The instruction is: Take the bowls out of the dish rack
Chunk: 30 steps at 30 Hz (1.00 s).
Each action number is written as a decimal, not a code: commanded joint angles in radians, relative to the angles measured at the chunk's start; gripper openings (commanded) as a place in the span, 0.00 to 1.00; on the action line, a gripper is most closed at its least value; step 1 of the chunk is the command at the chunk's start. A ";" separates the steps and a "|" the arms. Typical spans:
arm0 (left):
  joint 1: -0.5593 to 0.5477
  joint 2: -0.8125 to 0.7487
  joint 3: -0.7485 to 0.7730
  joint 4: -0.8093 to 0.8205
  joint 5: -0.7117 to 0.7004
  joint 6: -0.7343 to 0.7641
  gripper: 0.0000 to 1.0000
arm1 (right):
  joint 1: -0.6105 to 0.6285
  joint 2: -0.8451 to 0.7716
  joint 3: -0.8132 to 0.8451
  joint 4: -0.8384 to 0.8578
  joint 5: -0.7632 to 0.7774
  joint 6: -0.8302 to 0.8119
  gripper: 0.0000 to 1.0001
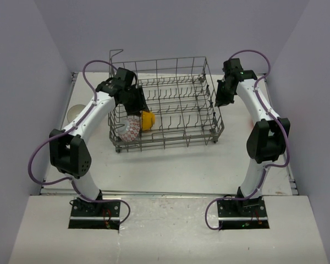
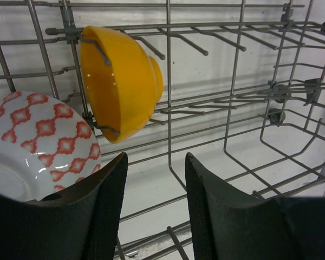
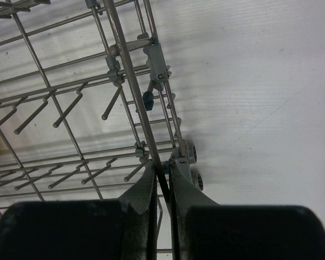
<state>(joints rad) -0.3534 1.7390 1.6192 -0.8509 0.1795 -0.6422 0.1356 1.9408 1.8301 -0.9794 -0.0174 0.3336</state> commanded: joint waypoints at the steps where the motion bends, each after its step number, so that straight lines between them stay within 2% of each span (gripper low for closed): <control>1: 0.001 -0.045 -0.031 0.024 0.018 0.026 0.48 | -0.002 0.041 -0.046 0.007 0.048 0.078 0.00; 24: 0.004 0.096 -0.015 0.084 -0.005 0.061 0.50 | -0.004 0.046 -0.037 0.010 0.042 0.071 0.00; 30: 0.022 0.132 -0.036 0.160 0.018 0.076 0.50 | -0.004 0.047 -0.042 0.012 0.043 0.070 0.00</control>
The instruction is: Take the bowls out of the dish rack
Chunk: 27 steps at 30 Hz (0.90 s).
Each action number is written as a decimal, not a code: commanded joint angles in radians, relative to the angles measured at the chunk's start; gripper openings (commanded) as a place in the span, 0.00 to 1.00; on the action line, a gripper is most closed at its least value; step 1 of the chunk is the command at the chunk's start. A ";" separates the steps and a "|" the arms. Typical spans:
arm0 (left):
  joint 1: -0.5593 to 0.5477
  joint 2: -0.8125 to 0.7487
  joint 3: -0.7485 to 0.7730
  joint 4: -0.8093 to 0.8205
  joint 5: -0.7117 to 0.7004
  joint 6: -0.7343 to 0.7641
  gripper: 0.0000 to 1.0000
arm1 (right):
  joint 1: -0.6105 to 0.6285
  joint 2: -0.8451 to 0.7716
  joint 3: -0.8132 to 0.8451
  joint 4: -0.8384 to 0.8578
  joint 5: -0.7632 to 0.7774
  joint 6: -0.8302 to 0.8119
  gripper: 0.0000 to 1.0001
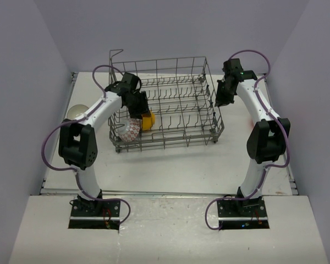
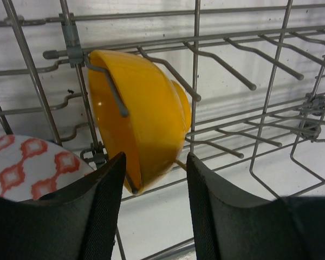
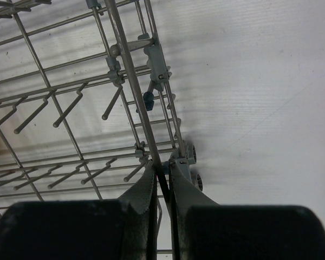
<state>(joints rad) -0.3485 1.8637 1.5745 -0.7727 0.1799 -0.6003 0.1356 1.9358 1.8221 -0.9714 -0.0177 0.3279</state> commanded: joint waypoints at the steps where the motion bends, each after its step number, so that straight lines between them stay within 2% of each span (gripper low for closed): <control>1: 0.022 0.008 0.007 0.090 0.024 0.034 0.50 | -0.002 0.052 -0.035 0.003 0.044 0.076 0.00; 6: 0.049 -0.015 -0.093 0.275 0.119 0.031 0.46 | -0.002 0.052 -0.040 0.003 0.056 0.074 0.00; 7: 0.057 -0.026 -0.138 0.306 0.169 0.021 0.37 | -0.004 0.049 -0.040 0.003 0.056 0.073 0.00; 10: 0.083 -0.034 -0.211 0.421 0.272 -0.007 0.29 | -0.004 0.037 -0.027 0.002 0.058 0.073 0.00; 13: 0.103 -0.025 -0.295 0.478 0.328 -0.009 0.25 | -0.004 0.046 -0.001 -0.015 0.064 0.072 0.00; 15: 0.109 -0.015 -0.310 0.484 0.352 0.005 0.17 | -0.004 0.051 -0.003 -0.020 0.059 0.074 0.00; 18: 0.138 -0.035 -0.387 0.605 0.427 -0.022 0.00 | -0.002 0.052 -0.029 -0.009 0.055 0.077 0.00; 23: 0.203 -0.100 -0.487 0.760 0.598 -0.093 0.00 | -0.004 0.061 -0.060 -0.001 0.067 0.082 0.00; 27: 0.244 -0.149 -0.548 0.981 0.743 -0.211 0.00 | -0.004 0.072 -0.070 0.000 0.065 0.091 0.00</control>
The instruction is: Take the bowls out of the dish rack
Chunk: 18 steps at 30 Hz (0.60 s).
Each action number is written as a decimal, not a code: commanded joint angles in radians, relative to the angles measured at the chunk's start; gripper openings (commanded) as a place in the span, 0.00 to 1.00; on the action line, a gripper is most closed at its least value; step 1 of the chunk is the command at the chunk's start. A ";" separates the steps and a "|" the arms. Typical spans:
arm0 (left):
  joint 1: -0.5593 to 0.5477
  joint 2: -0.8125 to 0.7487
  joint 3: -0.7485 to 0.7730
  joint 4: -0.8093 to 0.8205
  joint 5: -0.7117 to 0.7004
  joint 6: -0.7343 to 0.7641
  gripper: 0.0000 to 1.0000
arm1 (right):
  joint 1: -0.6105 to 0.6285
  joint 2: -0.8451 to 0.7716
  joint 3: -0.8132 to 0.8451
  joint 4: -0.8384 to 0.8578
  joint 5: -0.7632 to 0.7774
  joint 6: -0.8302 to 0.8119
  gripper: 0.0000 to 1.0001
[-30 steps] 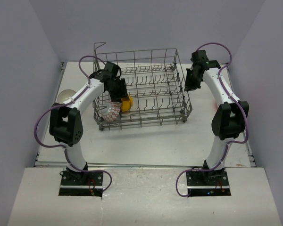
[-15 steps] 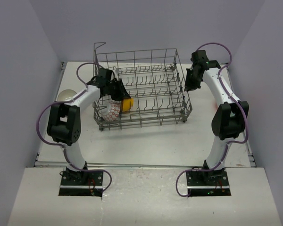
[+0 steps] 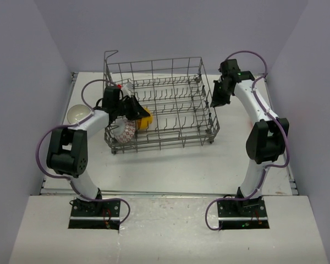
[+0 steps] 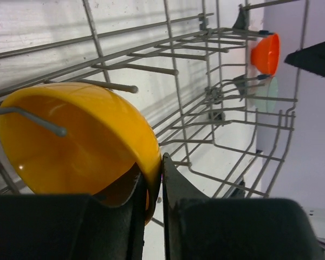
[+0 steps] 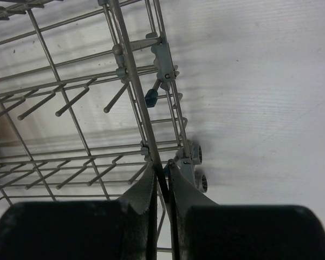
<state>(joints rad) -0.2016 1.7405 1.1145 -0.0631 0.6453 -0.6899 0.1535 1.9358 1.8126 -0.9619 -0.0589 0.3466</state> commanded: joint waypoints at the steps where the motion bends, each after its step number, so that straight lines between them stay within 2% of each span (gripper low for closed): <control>1: 0.105 -0.027 -0.117 0.323 0.310 -0.161 0.00 | -0.020 0.078 -0.058 -0.008 0.102 0.074 0.00; 3: 0.116 -0.032 -0.146 0.501 0.356 -0.271 0.00 | -0.020 0.091 -0.038 -0.018 0.105 0.077 0.00; 9: 0.116 0.034 -0.191 0.790 0.456 -0.479 0.00 | -0.019 0.111 -0.018 -0.024 0.094 0.077 0.00; 15: 0.114 0.109 -0.167 0.861 0.476 -0.551 0.00 | -0.020 0.106 -0.038 -0.015 0.111 0.078 0.00; 18: 0.110 0.140 -0.150 0.966 0.488 -0.641 0.00 | -0.023 0.101 -0.047 -0.017 0.133 0.092 0.00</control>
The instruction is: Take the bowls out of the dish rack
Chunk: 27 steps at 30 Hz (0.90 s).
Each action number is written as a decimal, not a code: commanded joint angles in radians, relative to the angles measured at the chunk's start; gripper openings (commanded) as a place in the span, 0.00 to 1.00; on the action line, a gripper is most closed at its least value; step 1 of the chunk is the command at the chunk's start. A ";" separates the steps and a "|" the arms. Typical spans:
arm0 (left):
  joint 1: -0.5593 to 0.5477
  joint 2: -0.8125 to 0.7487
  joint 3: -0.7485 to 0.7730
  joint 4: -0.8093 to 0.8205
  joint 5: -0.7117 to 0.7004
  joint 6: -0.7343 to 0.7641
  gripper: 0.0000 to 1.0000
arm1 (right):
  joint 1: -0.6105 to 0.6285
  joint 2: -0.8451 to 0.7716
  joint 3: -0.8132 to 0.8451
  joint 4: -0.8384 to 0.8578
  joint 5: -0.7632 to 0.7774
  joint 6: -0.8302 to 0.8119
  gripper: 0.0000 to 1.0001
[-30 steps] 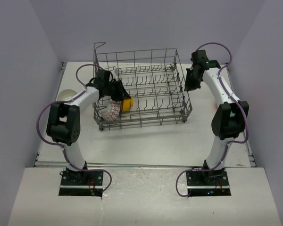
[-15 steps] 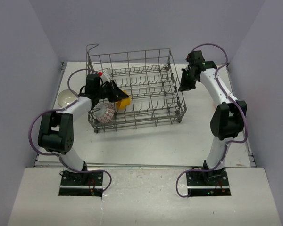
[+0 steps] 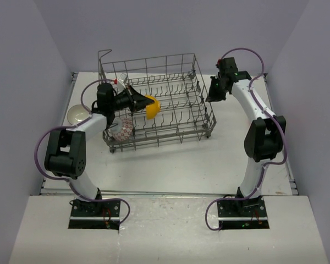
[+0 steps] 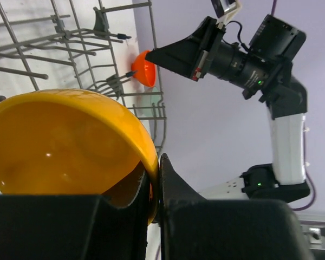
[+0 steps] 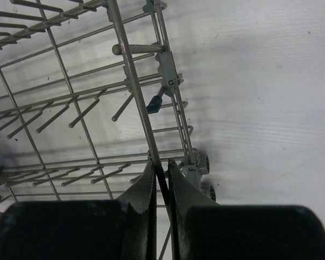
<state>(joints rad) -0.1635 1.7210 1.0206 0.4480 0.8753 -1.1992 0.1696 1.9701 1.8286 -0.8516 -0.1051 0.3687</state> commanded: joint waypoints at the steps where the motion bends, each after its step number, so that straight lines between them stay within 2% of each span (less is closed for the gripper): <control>1: 0.068 0.167 -0.047 0.495 0.260 -0.164 0.00 | -0.045 0.065 -0.066 -0.130 0.191 0.078 0.00; 8: 0.027 0.193 0.068 0.618 0.260 -0.270 0.00 | -0.077 0.018 -0.121 -0.112 0.217 0.108 0.00; 10: 0.016 0.204 0.107 0.676 0.251 -0.344 0.00 | -0.090 0.004 -0.140 -0.104 0.209 0.118 0.00; 13: 0.013 0.233 0.148 0.855 0.211 -0.523 0.00 | -0.101 -0.020 -0.179 -0.090 0.203 0.136 0.00; 15: 0.013 0.239 0.188 0.909 0.194 -0.575 0.00 | -0.108 -0.033 -0.196 -0.077 0.197 0.141 0.00; 18: 0.012 0.226 0.262 0.876 0.189 -0.582 0.00 | -0.110 -0.039 -0.210 -0.072 0.185 0.141 0.00; 22: 0.013 0.187 0.323 0.738 0.197 -0.501 0.00 | -0.108 -0.042 -0.235 -0.056 0.157 0.144 0.00; 27: -0.002 0.169 0.331 0.738 0.200 -0.490 0.00 | -0.110 -0.043 -0.227 -0.053 0.145 0.138 0.00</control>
<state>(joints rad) -0.2058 1.8862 1.2629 0.4324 0.9012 -1.6569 0.0952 1.8931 1.6680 -0.6373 -0.0898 0.4370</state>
